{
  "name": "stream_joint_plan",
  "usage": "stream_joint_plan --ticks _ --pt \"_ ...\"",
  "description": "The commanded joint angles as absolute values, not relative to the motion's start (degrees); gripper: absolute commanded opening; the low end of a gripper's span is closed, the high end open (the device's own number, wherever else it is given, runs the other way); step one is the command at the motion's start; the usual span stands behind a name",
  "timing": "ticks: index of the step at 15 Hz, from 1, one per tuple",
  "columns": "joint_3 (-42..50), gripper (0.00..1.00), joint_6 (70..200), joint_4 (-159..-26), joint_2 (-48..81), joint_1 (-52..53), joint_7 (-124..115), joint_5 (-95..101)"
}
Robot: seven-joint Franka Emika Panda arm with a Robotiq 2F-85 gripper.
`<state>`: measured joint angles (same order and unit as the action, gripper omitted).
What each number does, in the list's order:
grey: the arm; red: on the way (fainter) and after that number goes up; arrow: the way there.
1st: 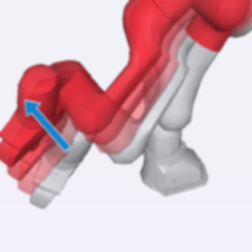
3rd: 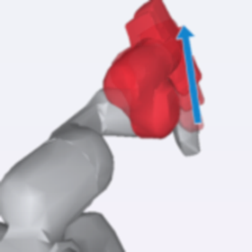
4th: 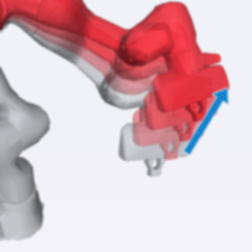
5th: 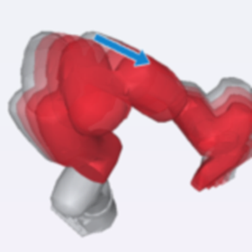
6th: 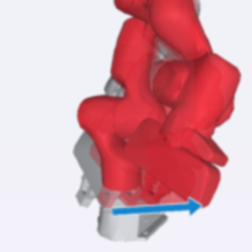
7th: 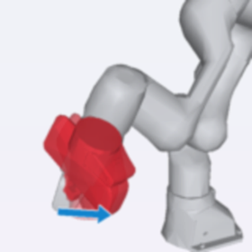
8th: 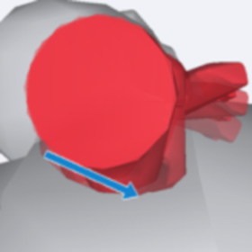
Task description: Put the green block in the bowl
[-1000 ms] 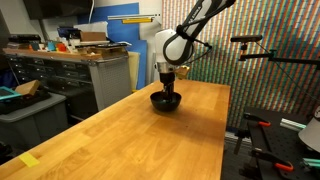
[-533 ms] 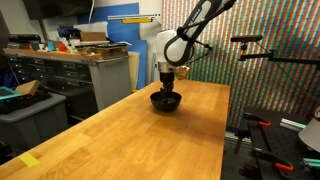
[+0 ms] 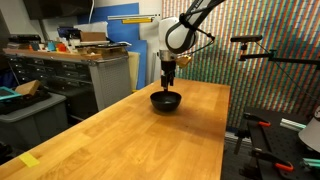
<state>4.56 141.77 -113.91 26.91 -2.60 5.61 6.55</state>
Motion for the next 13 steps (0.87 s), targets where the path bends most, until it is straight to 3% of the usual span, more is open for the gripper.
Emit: stream_joint_plan --ticks 1,13 --pt "5.12 1.0 135.99 -113.19 23.26 -3.18 5.84 7.55" --pt "4.69 1.0 131.11 -112.18 19.96 -4.82 5.76 5.28"
